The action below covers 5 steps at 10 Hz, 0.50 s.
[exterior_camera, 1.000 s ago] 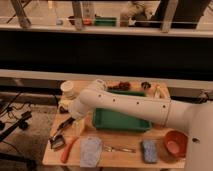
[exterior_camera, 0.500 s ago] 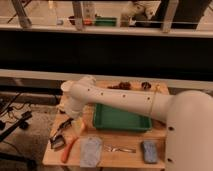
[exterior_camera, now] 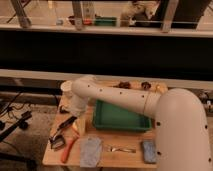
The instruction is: Place apple in plastic cup
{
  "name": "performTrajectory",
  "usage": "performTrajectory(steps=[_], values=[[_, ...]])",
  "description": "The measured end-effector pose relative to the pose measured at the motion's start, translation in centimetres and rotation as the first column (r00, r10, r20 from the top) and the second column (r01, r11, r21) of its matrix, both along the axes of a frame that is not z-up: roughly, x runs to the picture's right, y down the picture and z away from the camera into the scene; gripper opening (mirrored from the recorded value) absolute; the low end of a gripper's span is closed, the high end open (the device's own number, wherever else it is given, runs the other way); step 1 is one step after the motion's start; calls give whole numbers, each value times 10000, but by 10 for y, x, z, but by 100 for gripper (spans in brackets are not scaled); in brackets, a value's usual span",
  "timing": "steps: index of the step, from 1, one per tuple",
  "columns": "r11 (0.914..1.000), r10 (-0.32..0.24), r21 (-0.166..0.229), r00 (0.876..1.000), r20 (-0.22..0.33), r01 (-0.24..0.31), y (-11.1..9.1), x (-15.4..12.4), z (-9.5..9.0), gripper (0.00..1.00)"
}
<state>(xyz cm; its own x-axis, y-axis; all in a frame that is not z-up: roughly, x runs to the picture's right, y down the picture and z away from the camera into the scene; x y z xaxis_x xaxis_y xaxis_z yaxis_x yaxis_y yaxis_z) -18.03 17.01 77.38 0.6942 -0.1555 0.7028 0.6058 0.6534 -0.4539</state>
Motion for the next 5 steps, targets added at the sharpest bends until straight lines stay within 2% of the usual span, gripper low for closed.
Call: performTrajectory(steps=[2, 5], values=[[9984, 394, -389, 9981, -470, -412, 7, 15, 13, 100], [9921, 1100, -498, 9894, -945, -1150, 8, 30, 20, 100]])
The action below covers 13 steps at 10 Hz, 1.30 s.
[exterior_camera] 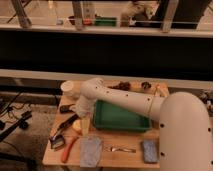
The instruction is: Place apple in plastic cup
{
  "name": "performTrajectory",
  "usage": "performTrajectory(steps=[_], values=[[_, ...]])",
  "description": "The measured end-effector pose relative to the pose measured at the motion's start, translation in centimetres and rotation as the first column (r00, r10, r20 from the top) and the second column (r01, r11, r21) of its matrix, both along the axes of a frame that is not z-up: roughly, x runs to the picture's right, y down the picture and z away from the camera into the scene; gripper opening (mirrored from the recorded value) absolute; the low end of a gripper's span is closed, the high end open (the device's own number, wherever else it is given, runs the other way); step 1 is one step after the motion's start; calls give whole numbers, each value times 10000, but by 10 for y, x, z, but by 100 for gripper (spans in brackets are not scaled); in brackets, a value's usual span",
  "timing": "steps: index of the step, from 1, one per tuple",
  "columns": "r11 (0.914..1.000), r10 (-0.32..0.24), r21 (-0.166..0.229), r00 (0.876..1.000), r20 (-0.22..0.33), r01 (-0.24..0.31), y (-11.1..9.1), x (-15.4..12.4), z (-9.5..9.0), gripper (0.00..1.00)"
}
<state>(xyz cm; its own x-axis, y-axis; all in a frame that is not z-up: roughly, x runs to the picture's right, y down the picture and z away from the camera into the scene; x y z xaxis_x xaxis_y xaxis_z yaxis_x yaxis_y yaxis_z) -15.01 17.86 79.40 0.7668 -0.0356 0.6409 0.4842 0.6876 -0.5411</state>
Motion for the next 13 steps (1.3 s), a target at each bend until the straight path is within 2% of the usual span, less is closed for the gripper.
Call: performTrajectory(steps=[2, 5, 13], values=[[9995, 308, 66, 9994, -168, -306, 2, 8, 3, 100], [9989, 457, 150, 9987, -231, -454, 5, 12, 6, 100], [9984, 571, -3, 9982, 173, -571, 12, 2, 17, 100]])
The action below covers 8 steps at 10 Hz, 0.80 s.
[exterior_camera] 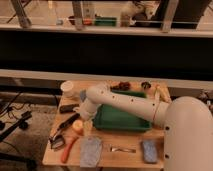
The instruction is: Place apple in plastic cup
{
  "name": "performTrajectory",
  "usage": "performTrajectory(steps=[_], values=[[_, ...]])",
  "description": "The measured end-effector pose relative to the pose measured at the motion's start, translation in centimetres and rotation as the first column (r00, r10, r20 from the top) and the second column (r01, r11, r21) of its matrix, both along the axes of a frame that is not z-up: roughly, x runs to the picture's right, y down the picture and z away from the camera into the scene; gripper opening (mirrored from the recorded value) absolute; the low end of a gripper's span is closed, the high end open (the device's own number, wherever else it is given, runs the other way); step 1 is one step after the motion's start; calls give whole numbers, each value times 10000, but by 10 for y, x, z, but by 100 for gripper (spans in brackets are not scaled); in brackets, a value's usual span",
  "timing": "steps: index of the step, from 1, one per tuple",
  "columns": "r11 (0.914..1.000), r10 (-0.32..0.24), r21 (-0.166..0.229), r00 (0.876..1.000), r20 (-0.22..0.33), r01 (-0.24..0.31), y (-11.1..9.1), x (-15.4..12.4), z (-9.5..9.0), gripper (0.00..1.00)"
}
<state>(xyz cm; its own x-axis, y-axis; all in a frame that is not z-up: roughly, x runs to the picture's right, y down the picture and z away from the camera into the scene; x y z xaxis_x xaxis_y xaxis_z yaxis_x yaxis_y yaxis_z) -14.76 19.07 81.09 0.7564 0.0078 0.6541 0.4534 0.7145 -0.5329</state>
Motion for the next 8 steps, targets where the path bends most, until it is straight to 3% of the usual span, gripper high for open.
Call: performTrajectory(steps=[4, 5, 8], values=[[9999, 91, -97, 10000, 10, -91, 1, -1, 7, 100], [9999, 111, -126, 9999, 16, -111, 1, -1, 9, 96], [9997, 195, -141, 9998, 37, -195, 2, -1, 11, 67]])
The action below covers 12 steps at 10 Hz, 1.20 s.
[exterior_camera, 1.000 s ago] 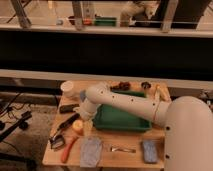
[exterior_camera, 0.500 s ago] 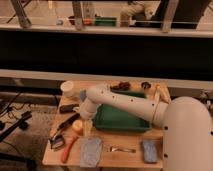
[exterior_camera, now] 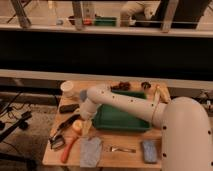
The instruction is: Place apple in plastic cup
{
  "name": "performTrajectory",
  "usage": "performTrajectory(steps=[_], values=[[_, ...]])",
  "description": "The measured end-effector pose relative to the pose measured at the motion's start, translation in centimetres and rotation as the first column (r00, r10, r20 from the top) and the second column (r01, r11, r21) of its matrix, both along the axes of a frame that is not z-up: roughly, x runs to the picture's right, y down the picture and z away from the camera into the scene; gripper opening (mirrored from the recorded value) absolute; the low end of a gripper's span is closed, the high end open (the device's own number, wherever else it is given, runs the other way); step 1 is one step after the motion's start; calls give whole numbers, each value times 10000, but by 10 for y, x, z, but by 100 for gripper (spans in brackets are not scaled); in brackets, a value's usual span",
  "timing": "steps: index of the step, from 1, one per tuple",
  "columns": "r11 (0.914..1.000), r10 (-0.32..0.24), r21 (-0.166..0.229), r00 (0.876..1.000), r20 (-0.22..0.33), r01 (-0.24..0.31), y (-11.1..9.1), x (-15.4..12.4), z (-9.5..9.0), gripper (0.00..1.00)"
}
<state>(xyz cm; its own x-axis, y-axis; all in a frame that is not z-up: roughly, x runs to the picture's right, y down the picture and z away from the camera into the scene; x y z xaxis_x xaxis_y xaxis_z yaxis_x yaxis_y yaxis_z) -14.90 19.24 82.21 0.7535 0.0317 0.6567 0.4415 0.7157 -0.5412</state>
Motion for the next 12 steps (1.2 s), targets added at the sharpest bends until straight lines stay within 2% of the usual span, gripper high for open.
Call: performTrajectory(steps=[2, 3, 7, 8, 9, 11, 12], values=[[10000, 61, 22, 10000, 13, -61, 0, 0, 0, 46], [10000, 88, 19, 10000, 6, -88, 0, 1, 0, 39], [9999, 162, 49, 9998, 62, -163, -1, 0, -1, 38], [9992, 320, 231, 9995, 80, -322, -5, 1, -4, 34], [9975, 520, 484, 9986, 102, -524, -14, 2, -12, 24], [9905, 827, 1078, 9961, 304, -855, -36, -2, -34, 9], [9856, 965, 1351, 9945, 412, -1012, -46, -4, -44, 9]])
